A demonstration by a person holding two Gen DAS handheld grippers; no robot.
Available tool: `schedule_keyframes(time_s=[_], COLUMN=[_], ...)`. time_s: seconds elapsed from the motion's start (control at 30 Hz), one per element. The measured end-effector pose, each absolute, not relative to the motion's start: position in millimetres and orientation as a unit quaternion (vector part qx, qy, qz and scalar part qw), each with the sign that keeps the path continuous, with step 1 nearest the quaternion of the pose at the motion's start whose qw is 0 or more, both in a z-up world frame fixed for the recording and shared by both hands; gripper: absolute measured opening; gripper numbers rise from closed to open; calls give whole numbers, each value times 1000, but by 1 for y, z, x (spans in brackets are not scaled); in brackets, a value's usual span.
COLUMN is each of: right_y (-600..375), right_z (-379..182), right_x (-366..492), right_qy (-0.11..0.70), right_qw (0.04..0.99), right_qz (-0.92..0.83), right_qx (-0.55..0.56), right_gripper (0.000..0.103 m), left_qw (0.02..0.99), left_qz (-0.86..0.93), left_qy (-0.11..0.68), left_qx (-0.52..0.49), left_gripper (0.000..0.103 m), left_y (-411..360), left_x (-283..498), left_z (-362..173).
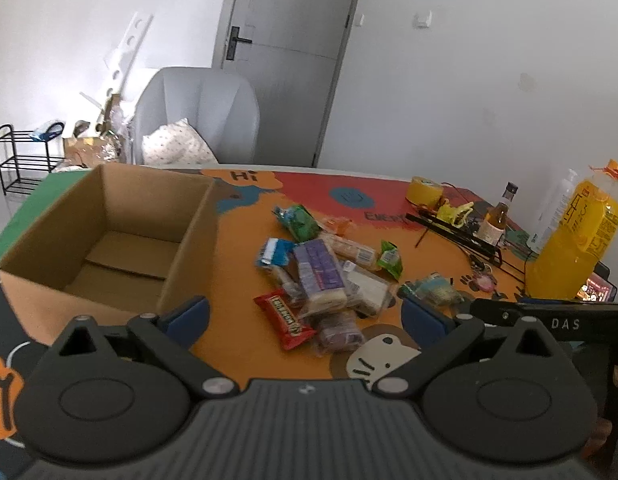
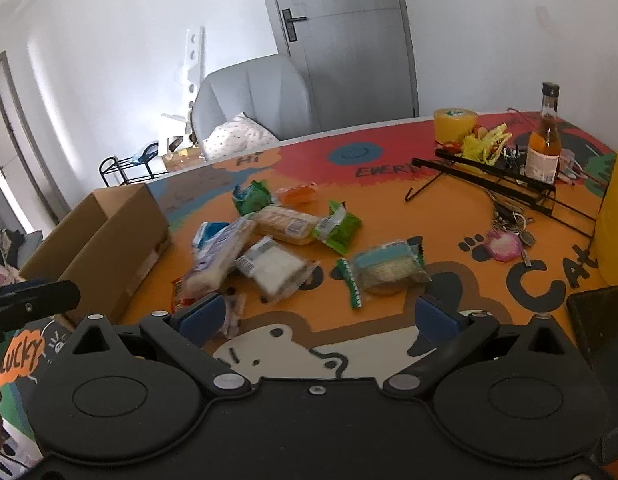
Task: Organize snacks
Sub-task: 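Grasp the purple-wrapped snack bar with the left tool while the right tool grasps the green-labeled bread bag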
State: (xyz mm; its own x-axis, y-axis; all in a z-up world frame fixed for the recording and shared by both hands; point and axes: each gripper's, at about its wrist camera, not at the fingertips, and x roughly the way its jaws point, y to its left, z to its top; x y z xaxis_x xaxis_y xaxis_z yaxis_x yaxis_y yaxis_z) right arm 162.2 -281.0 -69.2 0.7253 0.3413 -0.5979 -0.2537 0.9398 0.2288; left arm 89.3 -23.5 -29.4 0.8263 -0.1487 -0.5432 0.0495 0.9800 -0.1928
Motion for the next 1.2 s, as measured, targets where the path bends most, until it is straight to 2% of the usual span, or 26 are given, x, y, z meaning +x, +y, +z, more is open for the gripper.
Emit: schedule_keyframes(time_s=[0.33,0.53,0.7,0.77,0.97,1.2], right_y=[-292,-299,-300,-301,-299,-294], right_z=[-83,-96,-108,-111,-120,-128], right_x=[191,210,223,228,241,254], right_qy=[340,347,349,350,354,360], right_qw=[926,924,926,925,925,924], right_qz=[150,142,128,127,124,124], right_qx=[67,73,71,72,64,45], right_gripper=[103,103,103,103,102,96], left_qw=[948,945,944,942,935,929], left_qz=[-48,-48,-40,-38,-31,-31], left_qy=[299,309,316,323,339,357], left_qx=[-97,-91,-84,-85,-97,-96], left_gripper=[101,96,84,74,62,60], left_y=[-33,-45,-53,-55,-55,-63], left_x=[127,147,162,169,189,209], left_z=[-44,-56,-65,-69,-78,-90])
